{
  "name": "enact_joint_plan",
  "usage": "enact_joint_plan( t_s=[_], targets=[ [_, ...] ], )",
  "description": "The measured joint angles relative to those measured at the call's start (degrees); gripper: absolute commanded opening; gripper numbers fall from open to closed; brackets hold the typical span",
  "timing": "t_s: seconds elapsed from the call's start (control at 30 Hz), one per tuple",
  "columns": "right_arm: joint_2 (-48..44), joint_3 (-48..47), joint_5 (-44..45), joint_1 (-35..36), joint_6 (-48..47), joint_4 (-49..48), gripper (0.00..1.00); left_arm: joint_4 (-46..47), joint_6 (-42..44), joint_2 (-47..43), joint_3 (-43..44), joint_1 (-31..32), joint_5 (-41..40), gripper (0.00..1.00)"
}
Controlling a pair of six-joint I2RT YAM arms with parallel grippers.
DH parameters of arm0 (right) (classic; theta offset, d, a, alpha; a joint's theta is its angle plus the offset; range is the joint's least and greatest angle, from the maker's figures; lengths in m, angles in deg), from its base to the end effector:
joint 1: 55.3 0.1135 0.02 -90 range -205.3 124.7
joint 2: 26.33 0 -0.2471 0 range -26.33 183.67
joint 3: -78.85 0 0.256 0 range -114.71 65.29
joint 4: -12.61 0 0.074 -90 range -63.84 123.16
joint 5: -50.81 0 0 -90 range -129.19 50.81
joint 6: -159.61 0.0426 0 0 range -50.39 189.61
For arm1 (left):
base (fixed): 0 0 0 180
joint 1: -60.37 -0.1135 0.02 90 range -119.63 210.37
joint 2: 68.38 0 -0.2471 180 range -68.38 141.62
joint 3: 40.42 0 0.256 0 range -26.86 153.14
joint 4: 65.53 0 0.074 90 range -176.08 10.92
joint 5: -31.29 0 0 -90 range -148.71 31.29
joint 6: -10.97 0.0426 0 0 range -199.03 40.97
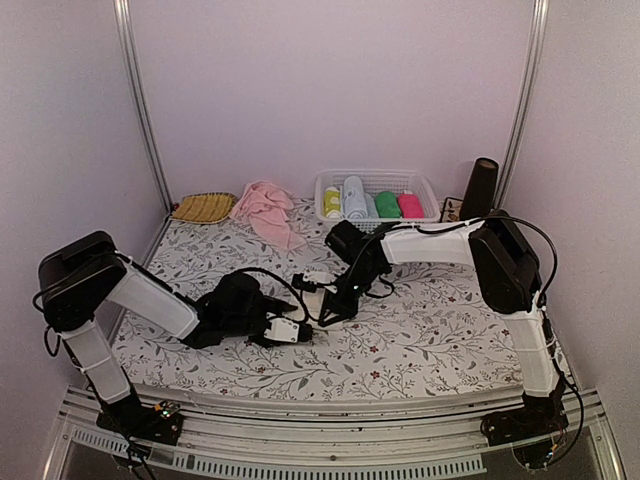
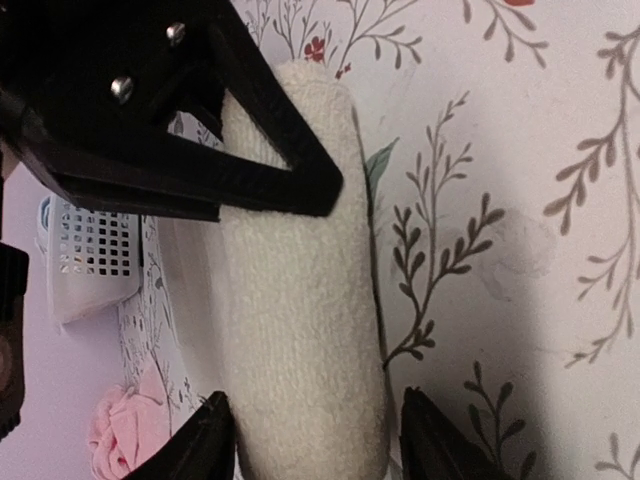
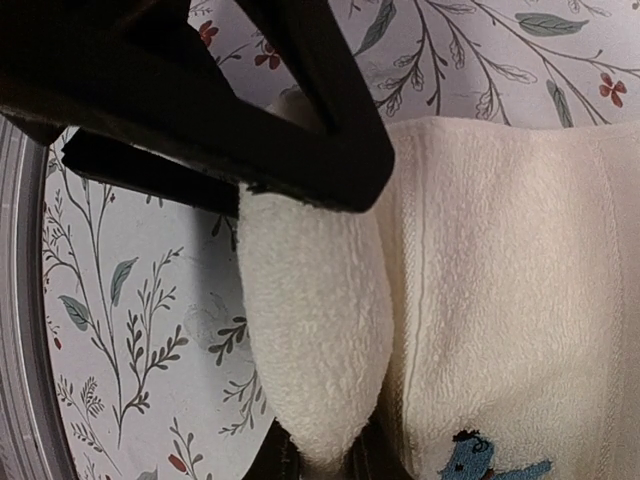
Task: Roll the towels
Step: Roll the towel at the center of the board.
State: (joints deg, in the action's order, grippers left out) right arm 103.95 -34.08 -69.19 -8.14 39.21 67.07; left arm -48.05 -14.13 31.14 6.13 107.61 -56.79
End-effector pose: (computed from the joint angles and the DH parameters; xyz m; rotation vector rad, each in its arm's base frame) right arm 0.2963 0.3508 0.1203 -1.8454 2.1053 0.8067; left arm 0.2094 -0.2285 0.0851 1.8302 1.2084 0.1371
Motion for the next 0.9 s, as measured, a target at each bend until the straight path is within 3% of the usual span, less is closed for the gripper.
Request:
enact_joint_plan(
  t_s=[0.2,0.23,0.5,0.67,0.9],
  targets=[
    [0.1,0.0,-0.4,-0.1,0.0,0.0,0.17,-2.4,-0.7,2.6,2.4,0.6,-1.5,0.01],
    [0.1,0.0,-0.3,-0.2,0.0,0.0,0.18,-2.7,-0.8,2.8,2.7,0.7,-1.5,0.00],
    [-2.6,4.7,0.5,-0.7,0.3,-2.9,0.65,-11.9,-3.5,2.9,7.8,0.9,-0.1,0.00],
    [-11.4,13.1,4.8,-0.9,0.6,-6.4,0.74,-22.9,-6.4,4.3,14.8,0.2,4.1,0.00],
    [-25.6,25.5,13.7,-1.0,0.8,-16.5,0.75,-37.1,-9.7,7.9,25.0,-1.7,10.1,0.00]
  ],
)
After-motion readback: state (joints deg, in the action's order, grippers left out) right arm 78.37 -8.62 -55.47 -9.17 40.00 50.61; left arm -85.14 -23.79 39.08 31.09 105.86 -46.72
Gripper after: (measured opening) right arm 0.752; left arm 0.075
